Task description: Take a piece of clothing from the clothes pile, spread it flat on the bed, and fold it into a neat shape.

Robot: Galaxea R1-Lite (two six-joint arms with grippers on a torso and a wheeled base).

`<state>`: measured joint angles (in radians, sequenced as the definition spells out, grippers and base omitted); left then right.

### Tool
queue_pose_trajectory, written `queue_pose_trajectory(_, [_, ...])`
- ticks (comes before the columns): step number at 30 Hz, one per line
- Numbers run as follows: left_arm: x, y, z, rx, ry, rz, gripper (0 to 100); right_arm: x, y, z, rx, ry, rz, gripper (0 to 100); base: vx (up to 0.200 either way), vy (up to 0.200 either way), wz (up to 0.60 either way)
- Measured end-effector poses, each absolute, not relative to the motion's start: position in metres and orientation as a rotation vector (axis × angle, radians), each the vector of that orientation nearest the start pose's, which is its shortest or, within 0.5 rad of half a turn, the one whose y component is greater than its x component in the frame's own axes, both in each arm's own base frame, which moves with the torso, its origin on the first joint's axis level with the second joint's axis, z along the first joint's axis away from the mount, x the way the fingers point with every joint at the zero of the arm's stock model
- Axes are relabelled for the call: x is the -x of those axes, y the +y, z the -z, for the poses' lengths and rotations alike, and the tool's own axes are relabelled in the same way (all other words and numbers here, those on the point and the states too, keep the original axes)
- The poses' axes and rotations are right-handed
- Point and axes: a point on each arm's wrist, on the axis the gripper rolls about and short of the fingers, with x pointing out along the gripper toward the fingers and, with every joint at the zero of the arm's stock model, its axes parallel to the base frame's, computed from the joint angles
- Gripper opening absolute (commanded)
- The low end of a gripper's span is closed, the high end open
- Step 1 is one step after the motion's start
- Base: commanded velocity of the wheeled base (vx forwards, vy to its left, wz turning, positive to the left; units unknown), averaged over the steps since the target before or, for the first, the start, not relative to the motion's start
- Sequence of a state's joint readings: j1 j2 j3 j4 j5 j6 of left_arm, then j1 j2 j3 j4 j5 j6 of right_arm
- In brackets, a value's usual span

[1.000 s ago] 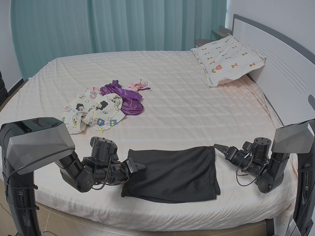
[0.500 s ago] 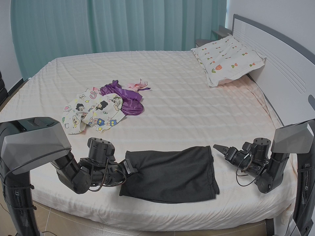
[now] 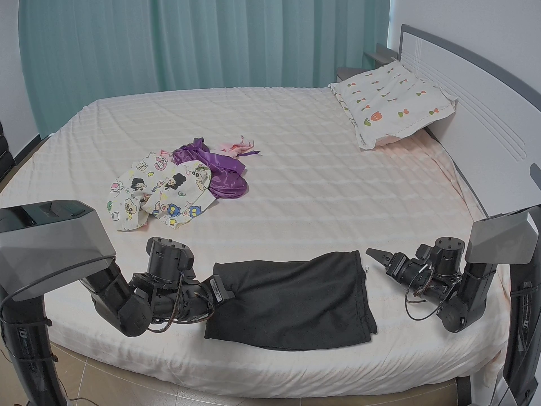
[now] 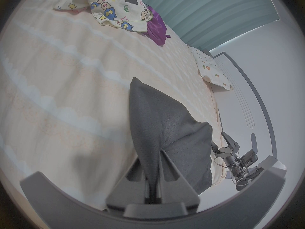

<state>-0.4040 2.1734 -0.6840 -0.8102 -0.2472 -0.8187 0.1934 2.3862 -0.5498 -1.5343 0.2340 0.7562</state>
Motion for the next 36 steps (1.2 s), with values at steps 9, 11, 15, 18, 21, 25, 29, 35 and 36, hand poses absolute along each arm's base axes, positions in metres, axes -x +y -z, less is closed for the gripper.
queue_pose_trajectory(9, [-0.306, -0.129, -0.021, 0.713, 0.891, 0.291, 0, -0.335, 0.071, 0.012, -0.745, 0.449, -0.291, 100, 0.000, 0.200, 0.00])
queue_pose_trajectory(11, [-0.306, -0.129, -0.022, 0.714, 0.889, 0.290, 0, -0.335, 0.071, 0.012, -0.745, 0.449, -0.290, 100, 0.000, 0.200, 0.00])
queue_pose_trajectory(15, [-0.306, -0.127, -0.023, 0.717, 0.885, 0.287, 0, -0.335, 0.071, 0.012, -0.745, 0.449, -0.289, 100, 0.000, 0.200, 0.00])
queue_pose_trajectory(18, [-0.307, -0.125, -0.024, 0.720, 0.881, 0.282, 0, -0.335, 0.071, 0.012, -0.745, 0.449, -0.289, 100, 0.000, 0.200, 0.00])
queue_pose_trajectory(21, [-0.308, -0.122, -0.024, 0.724, 0.876, 0.273, 0, -0.335, 0.071, 0.012, -0.745, 0.448, -0.290, 100, 0.000, 0.200, 0.00])
queue_pose_trajectory(25, [-0.309, -0.119, -0.024, 0.728, 0.872, 0.264, 0, -0.334, 0.071, 0.012, -0.745, 0.449, -0.289, 100, 0.000, 0.200, 0.00])
queue_pose_trajectory(29, [-0.310, -0.117, -0.024, 0.731, 0.871, 0.260, 0, -0.334, 0.071, 0.012, -0.745, 0.450, -0.289, 100, 0.000, 0.200, 0.00])
queue_pose_trajectory(35, [-0.310, -0.117, -0.024, 0.731, 0.870, 0.259, 0, -0.334, 0.071, 0.012, -0.745, 0.449, -0.289, 100, 0.000, 0.200, 0.00])
queue_pose_trajectory(36, [-0.310, -0.116, -0.024, 0.732, 0.870, 0.258, 0, -0.334, 0.071, 0.012, -0.745, 0.449, -0.289, 100, 0.000, 0.200, 0.00])
